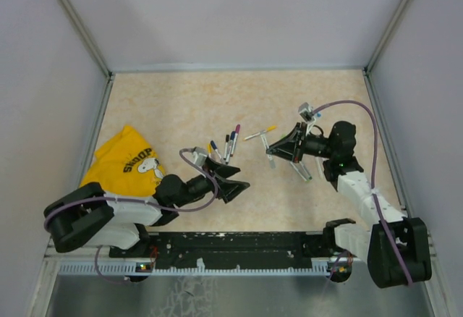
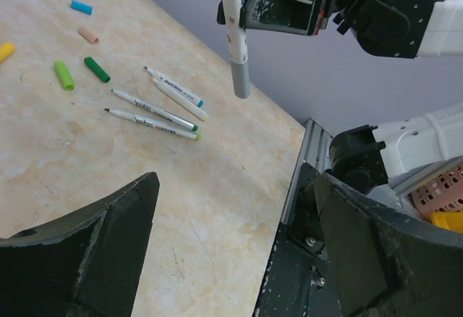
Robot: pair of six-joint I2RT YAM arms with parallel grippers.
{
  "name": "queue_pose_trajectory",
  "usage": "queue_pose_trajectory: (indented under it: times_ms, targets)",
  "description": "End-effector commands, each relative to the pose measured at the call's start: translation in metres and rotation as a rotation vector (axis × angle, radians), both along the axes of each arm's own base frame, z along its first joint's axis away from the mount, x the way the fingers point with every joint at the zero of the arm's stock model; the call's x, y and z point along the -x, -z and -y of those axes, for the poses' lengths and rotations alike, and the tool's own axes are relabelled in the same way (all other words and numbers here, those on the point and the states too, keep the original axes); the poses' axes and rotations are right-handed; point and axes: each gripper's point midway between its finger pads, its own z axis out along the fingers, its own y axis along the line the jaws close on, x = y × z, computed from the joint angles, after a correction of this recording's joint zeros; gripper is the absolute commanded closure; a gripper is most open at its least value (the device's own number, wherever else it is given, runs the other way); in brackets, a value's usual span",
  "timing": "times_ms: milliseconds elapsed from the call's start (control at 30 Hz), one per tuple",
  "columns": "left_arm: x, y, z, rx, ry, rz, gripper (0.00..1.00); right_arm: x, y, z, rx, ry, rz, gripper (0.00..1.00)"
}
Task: Open the pen caps
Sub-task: Pick up the pen from the center of the board, then adjust the pen.
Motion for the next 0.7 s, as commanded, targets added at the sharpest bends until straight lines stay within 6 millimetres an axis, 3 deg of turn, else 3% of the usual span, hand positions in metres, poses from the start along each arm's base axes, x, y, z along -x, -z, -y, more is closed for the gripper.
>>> queue_pose_trajectory:
  times_ms: [0, 300, 667]
  targets:
    - [-0.008, -0.02, 0.012, 0.088, -0.036, 0.021, 0.07, -0.003, -0.005, 0.0, -0.021, 0.0, 0.03, 1.0]
    - [-0.017, -0.007, 0.045, 0.133, -0.033, -0.012, 0.07, -0.006, 0.002, 0.0, -0.022, 0.006, 0.0, 1.0]
    - [-0.039, -0.014, 0.077, 0.207, -0.052, -0.019, 0.08, -0.006, 0.005, -0.001, -0.026, 0.005, -0.017, 1.0]
